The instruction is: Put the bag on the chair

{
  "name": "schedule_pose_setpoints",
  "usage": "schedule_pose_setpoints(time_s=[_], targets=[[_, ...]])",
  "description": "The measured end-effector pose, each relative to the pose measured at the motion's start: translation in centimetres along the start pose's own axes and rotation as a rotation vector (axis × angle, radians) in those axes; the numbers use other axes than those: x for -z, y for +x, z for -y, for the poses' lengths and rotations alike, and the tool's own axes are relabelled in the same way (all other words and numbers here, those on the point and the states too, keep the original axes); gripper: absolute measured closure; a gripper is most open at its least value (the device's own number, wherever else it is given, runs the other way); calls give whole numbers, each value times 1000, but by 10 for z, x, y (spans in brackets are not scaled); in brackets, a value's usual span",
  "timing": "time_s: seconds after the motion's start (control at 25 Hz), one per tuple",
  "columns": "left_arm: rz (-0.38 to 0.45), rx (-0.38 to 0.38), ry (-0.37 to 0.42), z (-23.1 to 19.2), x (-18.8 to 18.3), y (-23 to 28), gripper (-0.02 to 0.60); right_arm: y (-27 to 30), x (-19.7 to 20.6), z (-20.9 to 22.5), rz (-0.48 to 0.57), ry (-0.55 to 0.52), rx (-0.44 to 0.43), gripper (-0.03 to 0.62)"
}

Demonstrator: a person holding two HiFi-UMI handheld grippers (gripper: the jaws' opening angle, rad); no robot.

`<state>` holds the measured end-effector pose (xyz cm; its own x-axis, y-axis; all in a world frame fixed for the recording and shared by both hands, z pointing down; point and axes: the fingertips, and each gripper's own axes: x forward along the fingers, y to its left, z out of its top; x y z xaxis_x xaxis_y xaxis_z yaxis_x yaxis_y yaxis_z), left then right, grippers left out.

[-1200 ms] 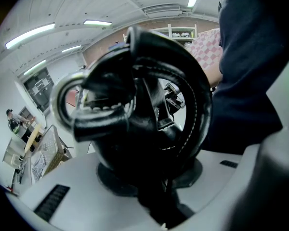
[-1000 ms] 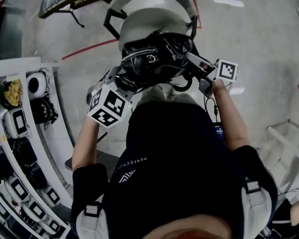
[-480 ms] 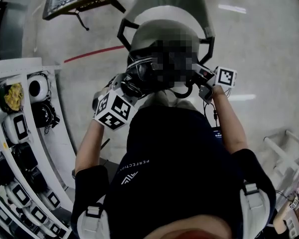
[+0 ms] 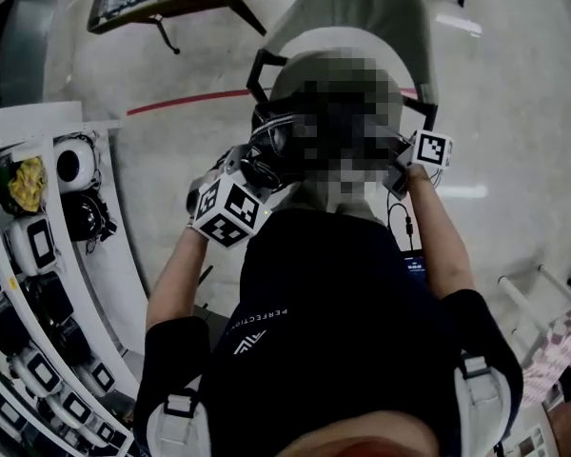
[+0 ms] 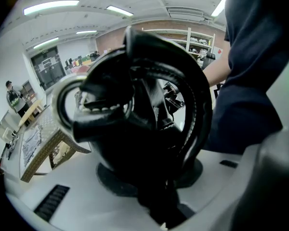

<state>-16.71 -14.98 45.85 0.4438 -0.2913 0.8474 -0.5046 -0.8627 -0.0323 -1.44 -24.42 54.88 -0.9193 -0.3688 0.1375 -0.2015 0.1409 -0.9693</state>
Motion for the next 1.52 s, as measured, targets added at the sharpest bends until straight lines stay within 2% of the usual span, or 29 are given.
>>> schedule_pose_setpoints(time_s=[0.32,0.48,0.68,0.8,1.32,1.52], targets=[[-5,12,-66,-35,14,16,448,34,-19,19,-42,14,51,296],[-21,19,-73,-37,22,27,445,39,-20,31,-47,25,76,296],[-43,35,-74,-42,32,41,445,39,-19,59,-54,54,188,296],[-55,48,-64,-44,38,50,442,41,-18,72,-58,74,212,296],[-54,68,-61,-53,39,68,428,50,-34,88,-70,71,199,296],[-64,57,-89,-63,42,76,413,51,-42,97,-64,5,276,296]])
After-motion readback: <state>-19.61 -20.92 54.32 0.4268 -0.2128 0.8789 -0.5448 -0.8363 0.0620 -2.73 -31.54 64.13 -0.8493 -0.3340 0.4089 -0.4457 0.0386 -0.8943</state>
